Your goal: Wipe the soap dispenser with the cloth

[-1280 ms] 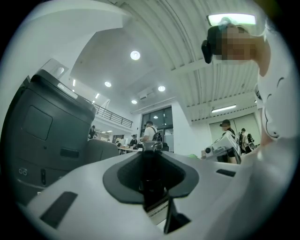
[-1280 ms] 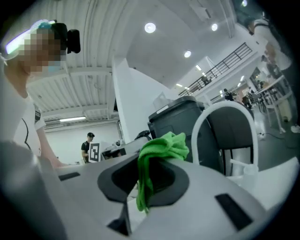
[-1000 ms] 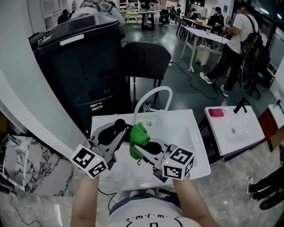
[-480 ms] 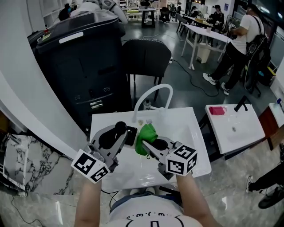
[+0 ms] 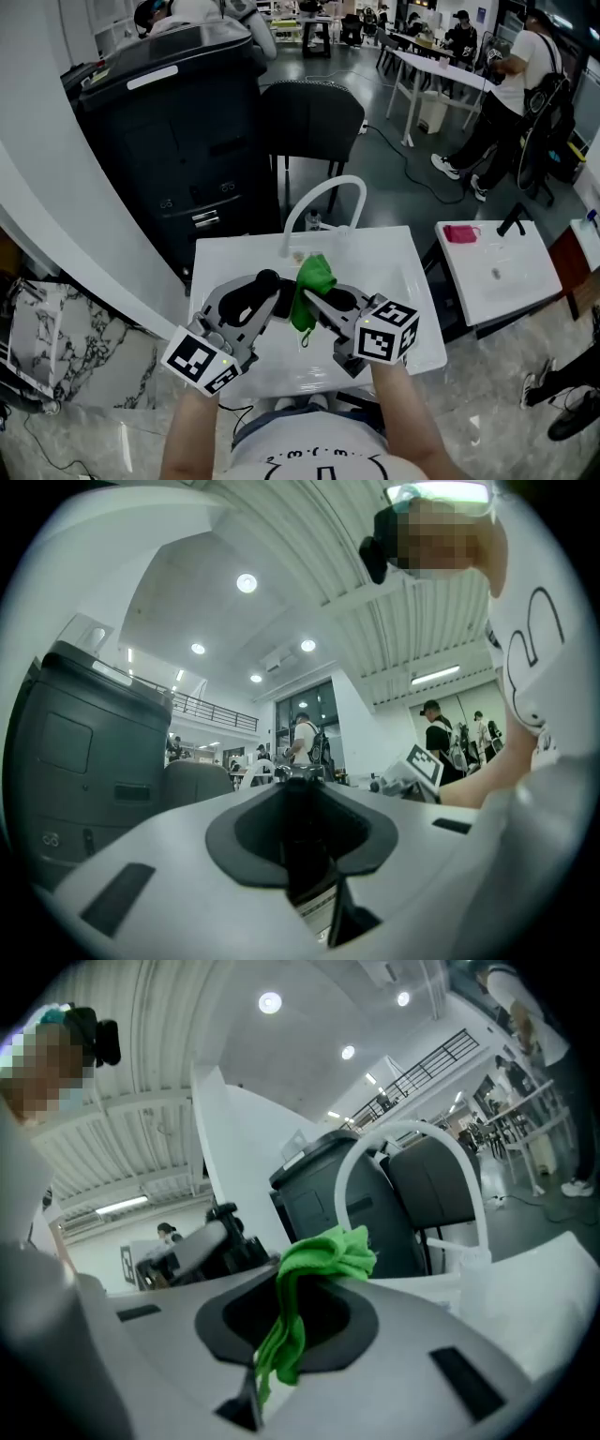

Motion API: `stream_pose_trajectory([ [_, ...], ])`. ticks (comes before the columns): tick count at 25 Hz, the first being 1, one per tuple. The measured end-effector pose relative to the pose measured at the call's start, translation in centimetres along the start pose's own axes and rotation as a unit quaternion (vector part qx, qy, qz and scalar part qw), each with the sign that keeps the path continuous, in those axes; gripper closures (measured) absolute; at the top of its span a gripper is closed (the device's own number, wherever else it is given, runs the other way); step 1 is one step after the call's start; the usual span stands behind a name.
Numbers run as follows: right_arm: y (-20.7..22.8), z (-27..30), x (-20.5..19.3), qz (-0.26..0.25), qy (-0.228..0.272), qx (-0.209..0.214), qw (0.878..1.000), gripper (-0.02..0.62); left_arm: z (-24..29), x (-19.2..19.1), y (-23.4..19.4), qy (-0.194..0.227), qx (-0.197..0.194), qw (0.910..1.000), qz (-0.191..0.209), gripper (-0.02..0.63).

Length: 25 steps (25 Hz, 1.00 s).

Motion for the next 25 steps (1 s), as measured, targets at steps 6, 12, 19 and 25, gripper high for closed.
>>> stream_pose_trajectory([
  [6,1.2,0.6,-2.4,0.008,-0.046,-0.032,0.998,0.546,-1.5,0.6,1.5,-0.005,-0.026,0.9980,0.058,0.514],
  [12,-1.9,-2.8,2.8,-0.018,0.054,0.073,0.996,0.546,-2.5,-0.2,3.9,-0.071,-0.061,0.9793,0.179,0.514],
  [19,-4.1,-2.5,3.4,-0.058,0.045,0.159,0.985,0.546,-2.7,0.5,7.7,-0.065,-0.088,0.9404,0.322,0.512],
  [25,-3.5,-0.5,1.3,-0.017,-0.027,0.214,0.976,0.546,-2.9,0.9,9.8,-0.060,-0.116,0.9127,0.387,0.511],
])
Point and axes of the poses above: the fingertips, and each gripper's own axes: z forward along the fingers, y to its right, x out of its top, the point moved 3 cm from there along -z, backward along the fingers, and after that the axes turned 12 degrees about -y, right-handed, at the moved point
